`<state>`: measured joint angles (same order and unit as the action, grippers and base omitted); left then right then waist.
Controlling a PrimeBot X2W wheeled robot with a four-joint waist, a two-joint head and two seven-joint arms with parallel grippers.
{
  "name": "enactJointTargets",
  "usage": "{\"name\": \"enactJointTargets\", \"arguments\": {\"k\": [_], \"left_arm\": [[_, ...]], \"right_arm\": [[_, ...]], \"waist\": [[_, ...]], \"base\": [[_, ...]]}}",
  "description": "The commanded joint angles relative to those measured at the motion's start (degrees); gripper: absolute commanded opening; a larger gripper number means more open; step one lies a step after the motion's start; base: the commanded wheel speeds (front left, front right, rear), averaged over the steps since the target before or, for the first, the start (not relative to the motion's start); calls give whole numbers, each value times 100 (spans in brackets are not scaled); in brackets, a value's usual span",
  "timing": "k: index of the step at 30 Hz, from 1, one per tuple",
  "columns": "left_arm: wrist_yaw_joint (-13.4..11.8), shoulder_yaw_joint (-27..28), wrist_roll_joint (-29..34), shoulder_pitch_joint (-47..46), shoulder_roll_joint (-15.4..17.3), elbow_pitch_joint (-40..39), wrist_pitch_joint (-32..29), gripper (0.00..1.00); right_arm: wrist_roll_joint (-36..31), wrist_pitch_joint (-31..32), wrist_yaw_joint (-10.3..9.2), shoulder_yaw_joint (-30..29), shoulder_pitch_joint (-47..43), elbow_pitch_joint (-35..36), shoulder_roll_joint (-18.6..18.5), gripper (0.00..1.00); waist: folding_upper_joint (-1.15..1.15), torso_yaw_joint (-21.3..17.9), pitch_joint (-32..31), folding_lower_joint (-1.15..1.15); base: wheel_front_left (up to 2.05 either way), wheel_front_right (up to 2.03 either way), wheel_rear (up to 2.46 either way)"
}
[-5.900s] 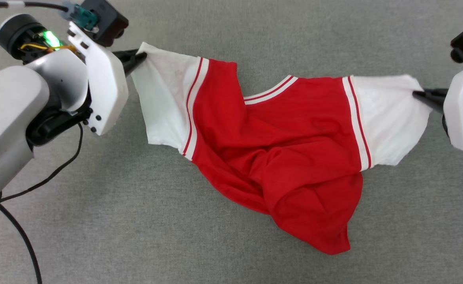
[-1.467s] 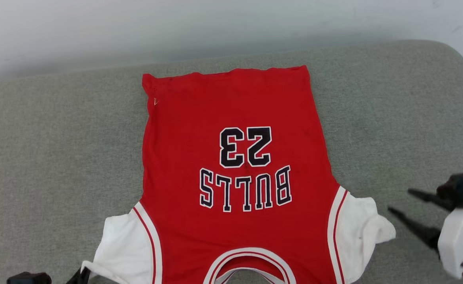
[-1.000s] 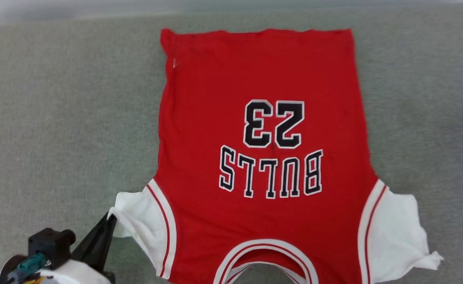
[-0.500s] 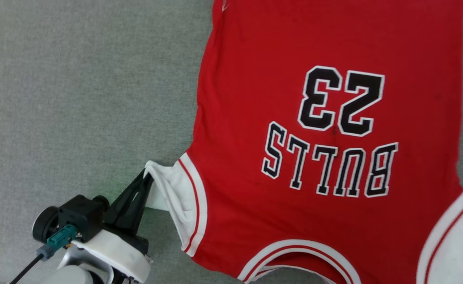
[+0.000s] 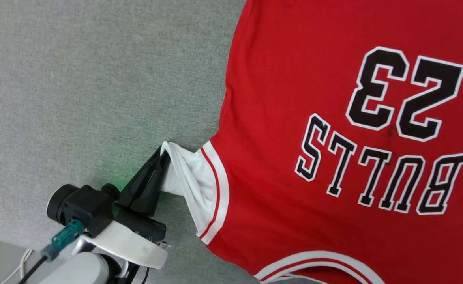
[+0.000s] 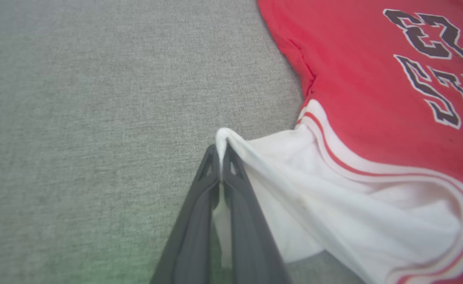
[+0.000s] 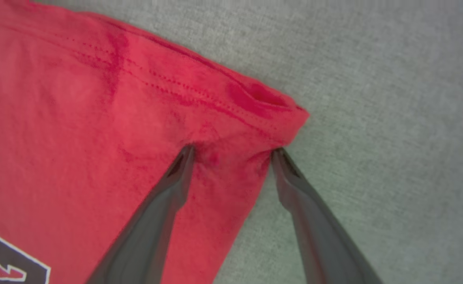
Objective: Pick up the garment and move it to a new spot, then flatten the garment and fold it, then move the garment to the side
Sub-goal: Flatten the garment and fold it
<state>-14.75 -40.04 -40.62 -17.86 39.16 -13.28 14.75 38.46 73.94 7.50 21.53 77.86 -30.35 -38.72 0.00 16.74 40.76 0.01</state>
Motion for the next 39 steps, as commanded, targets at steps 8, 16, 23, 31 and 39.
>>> {"name": "enactJointTargets", "arguments": {"k": [8, 16, 23, 31, 39], "left_arm": [[127, 12, 213, -118, -159, 118, 29, 0], [108, 130, 229, 82, -56, 174, 44, 0], [-17, 267, 175, 440, 140, 129, 49, 0], [-213, 330, -13, 884, 337, 18, -25, 0], [-349, 405, -251, 1403, 488, 56, -29, 0]], "right_arm": [[-388, 328, -2, -103, -936, 82, 190, 0], [-362, -25, -2, -348, -817, 459, 275, 0], [52, -326, -3, -38, -1100, 803, 206, 0], [854, -667, -3, 289, -1979, 1536, -308, 0], [1560, -1189, -3, 518, -3607, 2407, -1073, 0]], "waist": [[0, 51, 89, -1], [0, -181, -417, -1], [0, -571, -1138, -1], [0, -1004, -1813, -1], [0, -1388, -2386, -1]], "base": [[0, 0, 0], [0, 0, 0], [0, 0, 0], [0, 0, 0], [0, 0, 0]]}}
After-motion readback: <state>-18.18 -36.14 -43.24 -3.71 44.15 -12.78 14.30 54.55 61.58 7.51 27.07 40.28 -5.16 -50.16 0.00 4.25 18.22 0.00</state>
